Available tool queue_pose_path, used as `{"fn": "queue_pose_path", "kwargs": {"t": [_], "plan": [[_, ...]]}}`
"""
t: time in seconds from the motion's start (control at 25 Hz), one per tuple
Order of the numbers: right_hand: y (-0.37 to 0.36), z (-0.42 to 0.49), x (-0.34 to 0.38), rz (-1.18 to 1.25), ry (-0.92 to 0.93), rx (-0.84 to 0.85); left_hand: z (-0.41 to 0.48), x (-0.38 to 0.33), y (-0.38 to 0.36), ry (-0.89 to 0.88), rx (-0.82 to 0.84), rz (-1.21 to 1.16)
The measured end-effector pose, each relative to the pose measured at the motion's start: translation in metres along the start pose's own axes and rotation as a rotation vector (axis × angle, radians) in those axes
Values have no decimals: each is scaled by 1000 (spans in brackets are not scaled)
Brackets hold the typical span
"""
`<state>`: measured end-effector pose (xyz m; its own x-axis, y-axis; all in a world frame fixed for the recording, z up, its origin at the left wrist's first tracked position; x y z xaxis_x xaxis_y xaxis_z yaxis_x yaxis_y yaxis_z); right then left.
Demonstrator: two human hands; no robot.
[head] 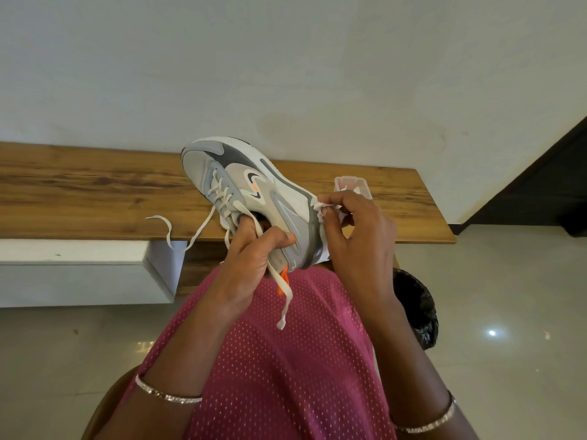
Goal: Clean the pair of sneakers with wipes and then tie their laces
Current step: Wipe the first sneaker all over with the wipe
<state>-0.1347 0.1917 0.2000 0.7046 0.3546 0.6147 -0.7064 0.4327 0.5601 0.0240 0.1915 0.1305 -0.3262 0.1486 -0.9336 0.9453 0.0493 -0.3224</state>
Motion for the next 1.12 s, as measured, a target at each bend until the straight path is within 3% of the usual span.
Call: {"fn": "queue_pose_path", "kwargs": {"t": [0.36,0.56,0.8,1.12], "plan": [[3,-58,6,-54,136,2,10,-1,14,25,-67,-147],[10,-21,1,-120,78,-61,7,-7,4,-11,-41,-135],[2,27,5,-86,136,84,1,-7,4,22,-46,-128],[14,-19,-1,-101,179,-1,3,-7,4,-51,-36,-63]]}}
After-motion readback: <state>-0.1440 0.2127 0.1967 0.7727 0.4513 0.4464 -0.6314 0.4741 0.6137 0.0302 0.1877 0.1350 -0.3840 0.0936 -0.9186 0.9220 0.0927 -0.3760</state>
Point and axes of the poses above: each hand's wrist, its own z-axis towards the middle knuckle, its own y-axis out of the back of the hand, x = y × z, the point moved 6 cm from there along z, towards the middle knuckle, and after that the axes turned 1 degree about y, right-handed, at the moved point
